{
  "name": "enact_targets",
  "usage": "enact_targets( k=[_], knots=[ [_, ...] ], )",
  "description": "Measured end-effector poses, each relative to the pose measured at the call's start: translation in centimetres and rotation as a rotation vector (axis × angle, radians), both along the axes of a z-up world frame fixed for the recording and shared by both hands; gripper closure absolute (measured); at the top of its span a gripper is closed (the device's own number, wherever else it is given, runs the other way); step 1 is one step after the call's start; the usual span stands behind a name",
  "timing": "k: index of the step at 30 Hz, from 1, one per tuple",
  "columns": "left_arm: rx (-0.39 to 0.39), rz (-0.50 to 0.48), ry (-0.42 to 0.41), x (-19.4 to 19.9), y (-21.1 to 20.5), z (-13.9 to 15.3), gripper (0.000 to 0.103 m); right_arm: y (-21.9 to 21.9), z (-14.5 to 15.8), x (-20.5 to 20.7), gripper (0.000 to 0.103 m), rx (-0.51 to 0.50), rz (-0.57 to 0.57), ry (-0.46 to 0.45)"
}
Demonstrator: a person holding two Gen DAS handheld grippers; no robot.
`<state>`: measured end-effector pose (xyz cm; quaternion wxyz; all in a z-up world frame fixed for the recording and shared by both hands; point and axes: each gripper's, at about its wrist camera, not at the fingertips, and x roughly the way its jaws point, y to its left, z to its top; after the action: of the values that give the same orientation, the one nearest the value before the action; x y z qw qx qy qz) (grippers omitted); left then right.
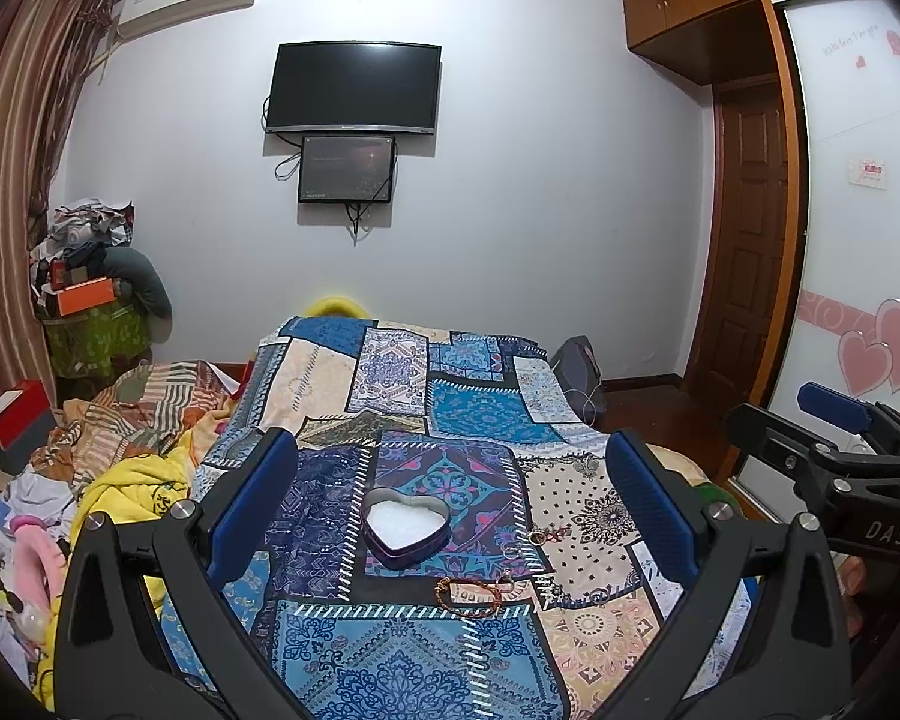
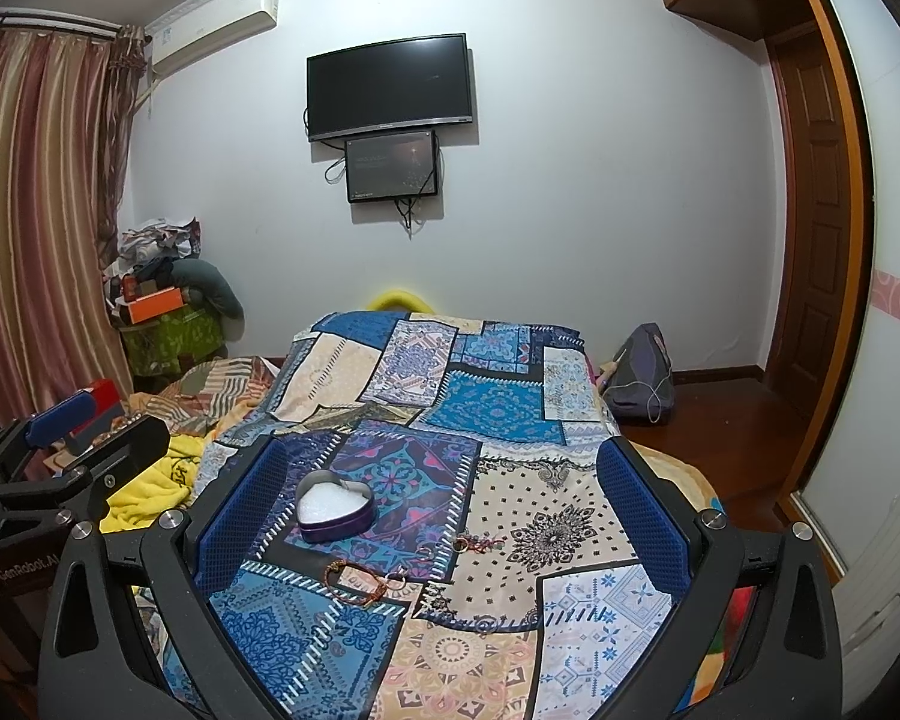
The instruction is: Organize jewelry
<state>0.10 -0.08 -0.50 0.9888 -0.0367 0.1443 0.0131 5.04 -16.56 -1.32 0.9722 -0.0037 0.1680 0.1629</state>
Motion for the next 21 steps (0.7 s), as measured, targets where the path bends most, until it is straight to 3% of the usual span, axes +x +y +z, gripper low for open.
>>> enact_targets(
  k=[11, 21],
  knots=[
    [0.000, 0.005, 0.048, 2.1, 0.2, -1.0, 0.000, -0.4, -2.0, 2.1, 0.001, -0.016, -0.013, 0.064],
    [0.022, 0.017, 0.180, 6.1, 0.4, -5.0, 0.000, -1.1, -7.6, 5.5, 0.001, -0.128, -0.040, 0.232]
  ],
)
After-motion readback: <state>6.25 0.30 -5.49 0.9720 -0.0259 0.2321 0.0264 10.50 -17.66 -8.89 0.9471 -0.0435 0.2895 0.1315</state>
